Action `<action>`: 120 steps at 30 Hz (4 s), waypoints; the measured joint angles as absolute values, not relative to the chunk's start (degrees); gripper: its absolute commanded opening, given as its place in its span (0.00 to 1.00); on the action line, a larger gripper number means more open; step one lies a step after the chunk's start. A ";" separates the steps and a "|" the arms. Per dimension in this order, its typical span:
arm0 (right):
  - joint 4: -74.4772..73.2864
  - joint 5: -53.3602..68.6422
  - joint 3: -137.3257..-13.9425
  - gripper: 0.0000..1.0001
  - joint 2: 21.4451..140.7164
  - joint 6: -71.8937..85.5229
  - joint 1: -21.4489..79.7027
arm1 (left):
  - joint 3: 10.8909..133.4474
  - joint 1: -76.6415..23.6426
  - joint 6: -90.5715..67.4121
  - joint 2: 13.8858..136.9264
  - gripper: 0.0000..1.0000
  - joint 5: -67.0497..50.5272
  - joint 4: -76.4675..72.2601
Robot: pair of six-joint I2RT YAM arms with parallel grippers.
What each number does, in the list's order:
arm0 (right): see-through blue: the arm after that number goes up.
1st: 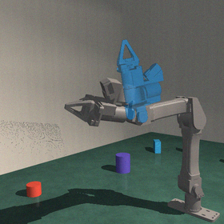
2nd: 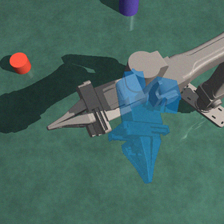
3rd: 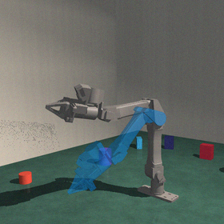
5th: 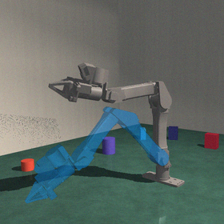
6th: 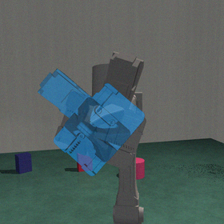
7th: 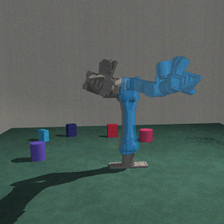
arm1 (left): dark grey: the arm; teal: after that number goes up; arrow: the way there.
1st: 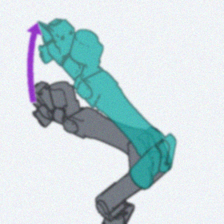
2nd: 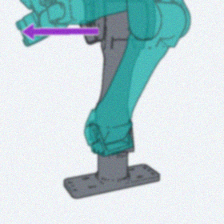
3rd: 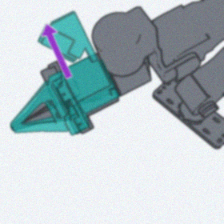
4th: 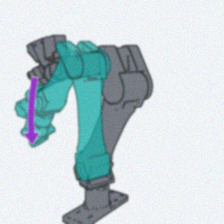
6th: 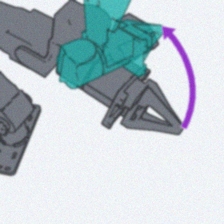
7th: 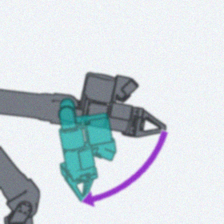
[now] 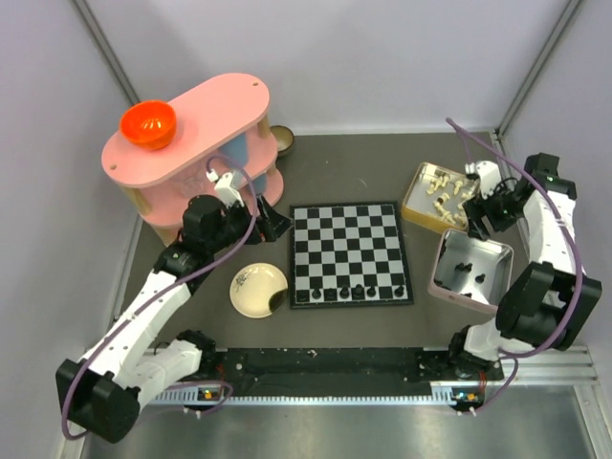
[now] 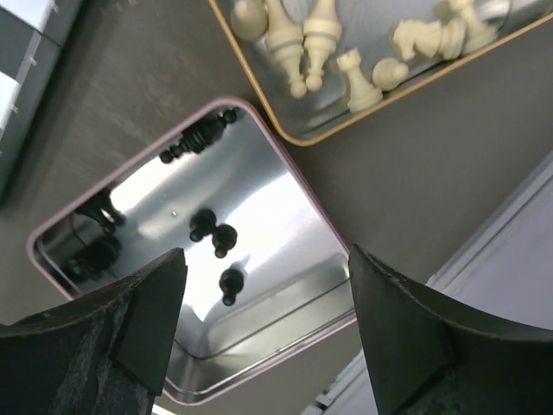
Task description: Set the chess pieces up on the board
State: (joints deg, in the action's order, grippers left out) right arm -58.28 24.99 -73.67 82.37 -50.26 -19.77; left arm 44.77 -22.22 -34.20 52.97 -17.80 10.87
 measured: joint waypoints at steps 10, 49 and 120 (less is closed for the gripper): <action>-54.61 20.97 -72.55 0.62 93.12 -60.51 -20.05 | 47.13 -23.00 -34.37 57.21 0.97 -21.63 8.60; -52.49 23.05 -69.67 0.01 96.84 -61.80 -22.90 | 42.35 -23.09 -35.31 49.84 0.98 -19.57 8.14; -53.82 35.38 -59.64 0.52 69.97 -26.94 -21.02 | 41.54 -23.09 -34.65 48.84 0.98 -17.39 6.00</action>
